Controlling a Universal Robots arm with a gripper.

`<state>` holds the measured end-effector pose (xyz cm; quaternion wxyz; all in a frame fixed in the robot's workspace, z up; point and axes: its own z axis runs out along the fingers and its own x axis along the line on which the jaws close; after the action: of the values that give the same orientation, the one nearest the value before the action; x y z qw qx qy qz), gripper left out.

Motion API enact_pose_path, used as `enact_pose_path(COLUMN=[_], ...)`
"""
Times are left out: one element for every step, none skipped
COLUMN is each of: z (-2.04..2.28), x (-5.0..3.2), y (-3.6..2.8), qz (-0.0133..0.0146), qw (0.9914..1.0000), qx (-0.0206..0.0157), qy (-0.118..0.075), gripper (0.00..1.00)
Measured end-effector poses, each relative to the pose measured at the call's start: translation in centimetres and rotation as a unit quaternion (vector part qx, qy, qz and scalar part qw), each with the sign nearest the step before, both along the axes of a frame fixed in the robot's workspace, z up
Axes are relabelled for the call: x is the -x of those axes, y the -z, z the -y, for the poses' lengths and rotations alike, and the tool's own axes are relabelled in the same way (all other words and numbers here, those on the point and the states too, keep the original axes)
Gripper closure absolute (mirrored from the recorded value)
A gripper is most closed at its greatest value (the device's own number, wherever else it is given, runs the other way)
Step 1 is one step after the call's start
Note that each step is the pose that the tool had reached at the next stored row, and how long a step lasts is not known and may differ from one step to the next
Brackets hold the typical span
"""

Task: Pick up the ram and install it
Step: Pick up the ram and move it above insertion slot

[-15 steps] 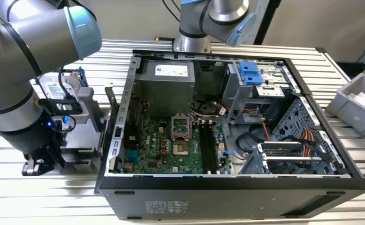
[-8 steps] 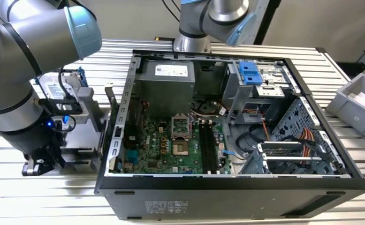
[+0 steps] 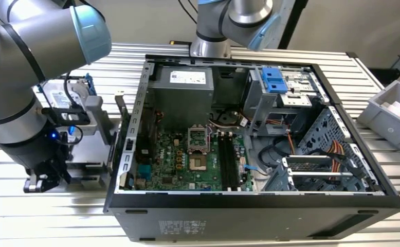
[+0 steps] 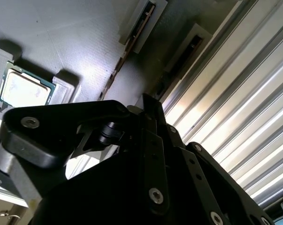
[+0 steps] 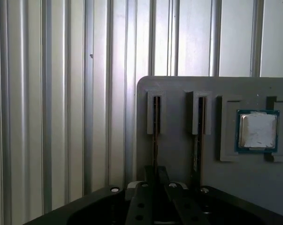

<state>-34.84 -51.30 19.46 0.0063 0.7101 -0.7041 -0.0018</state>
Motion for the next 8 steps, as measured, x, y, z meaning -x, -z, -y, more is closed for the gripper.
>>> enact_pose_path(z=[0.0, 0.0, 0.0, 0.0, 0.0, 0.0, 0.0, 0.0], x=[0.0, 0.0, 0.0, 0.0, 0.0, 0.0, 0.0, 0.0], y=[-0.07, -0.15, -0.29, -0.42, -0.63, -1.39, -1.58, -1.77], qz=[0.0, 0.0, 0.0, -0.0001, -0.0001, 0.0, -0.0001, 0.0], qw=[1.0, 1.0, 1.0, 1.0, 1.0, 1.0, 1.0, 1.0], qx=[0.0, 0.0, 0.0, 0.0001, 0.0001, 0.0001, 0.0001, 0.0001], qy=[0.0, 0.0, 0.0, 0.0, 0.0, 0.0, 0.0, 0.0], gripper=[1.0, 1.0, 1.0, 1.0, 1.0, 1.0, 1.0, 1.0])
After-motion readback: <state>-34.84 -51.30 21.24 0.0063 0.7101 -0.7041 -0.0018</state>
